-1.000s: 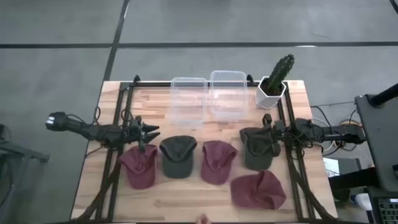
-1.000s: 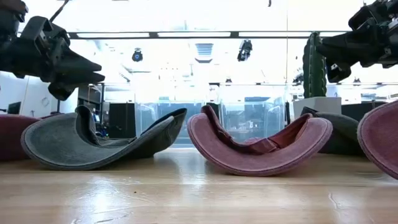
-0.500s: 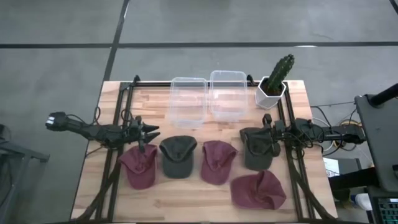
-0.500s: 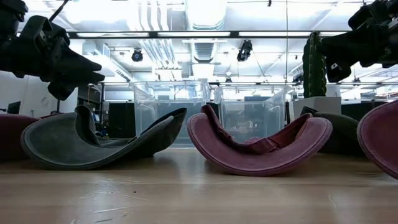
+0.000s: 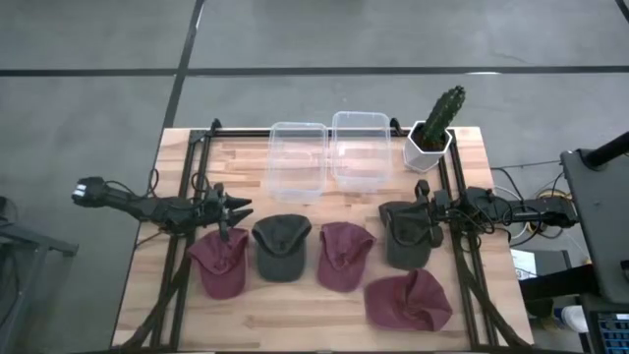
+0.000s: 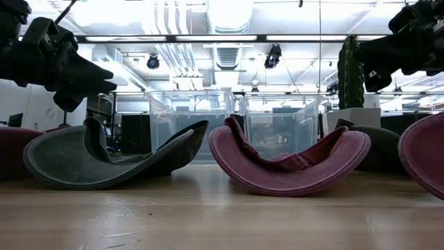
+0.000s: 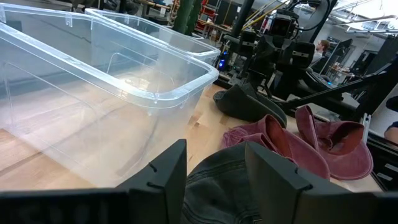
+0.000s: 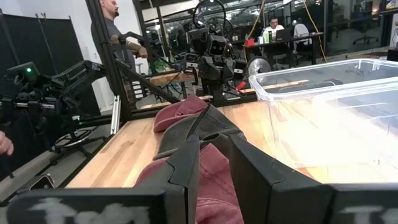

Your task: Pick & Place hat

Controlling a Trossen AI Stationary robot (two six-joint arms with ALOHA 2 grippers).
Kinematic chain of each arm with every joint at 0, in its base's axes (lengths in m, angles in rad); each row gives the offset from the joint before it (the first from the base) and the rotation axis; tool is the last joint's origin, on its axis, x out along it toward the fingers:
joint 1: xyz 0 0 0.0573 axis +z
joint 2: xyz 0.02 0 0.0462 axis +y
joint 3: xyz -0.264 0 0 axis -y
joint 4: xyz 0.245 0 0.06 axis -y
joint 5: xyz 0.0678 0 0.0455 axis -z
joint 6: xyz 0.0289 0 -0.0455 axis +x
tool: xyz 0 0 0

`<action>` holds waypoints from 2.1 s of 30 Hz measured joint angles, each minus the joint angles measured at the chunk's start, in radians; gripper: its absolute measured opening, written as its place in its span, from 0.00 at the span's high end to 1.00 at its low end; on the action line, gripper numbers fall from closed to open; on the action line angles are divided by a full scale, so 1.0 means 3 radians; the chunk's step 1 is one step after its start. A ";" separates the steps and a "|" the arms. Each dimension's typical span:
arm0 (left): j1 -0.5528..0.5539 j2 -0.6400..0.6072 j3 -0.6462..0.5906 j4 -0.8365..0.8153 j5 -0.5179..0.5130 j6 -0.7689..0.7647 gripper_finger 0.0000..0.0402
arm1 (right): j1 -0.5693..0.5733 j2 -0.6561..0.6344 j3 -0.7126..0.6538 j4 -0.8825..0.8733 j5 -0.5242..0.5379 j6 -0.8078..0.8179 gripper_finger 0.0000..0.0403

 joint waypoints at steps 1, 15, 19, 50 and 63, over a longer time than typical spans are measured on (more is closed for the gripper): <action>-0.0001 0.0001 0.0000 0.0000 0.0000 0.0001 0.61 | 0.0000 0.0001 0.0000 0.0000 0.0000 0.0001 0.81; 0.0000 -0.0001 0.0000 0.0000 0.0000 0.0001 0.61 | 0.0000 0.0001 0.0000 0.0001 -0.0001 0.0001 0.81; 0.0000 0.0001 0.0000 0.0000 0.0000 0.0001 0.61 | 0.0000 0.0000 0.0000 0.0001 0.0000 0.0000 0.80; -0.0001 -0.0001 0.0000 0.0000 -0.0001 -0.0001 0.61 | 0.0039 0.0225 0.0481 0.0100 -0.0287 0.0907 0.82; -0.0001 -0.0001 0.0000 0.0000 -0.0003 -0.0001 0.61 | 0.0061 0.1433 0.1913 -0.1831 -0.0310 0.1140 0.81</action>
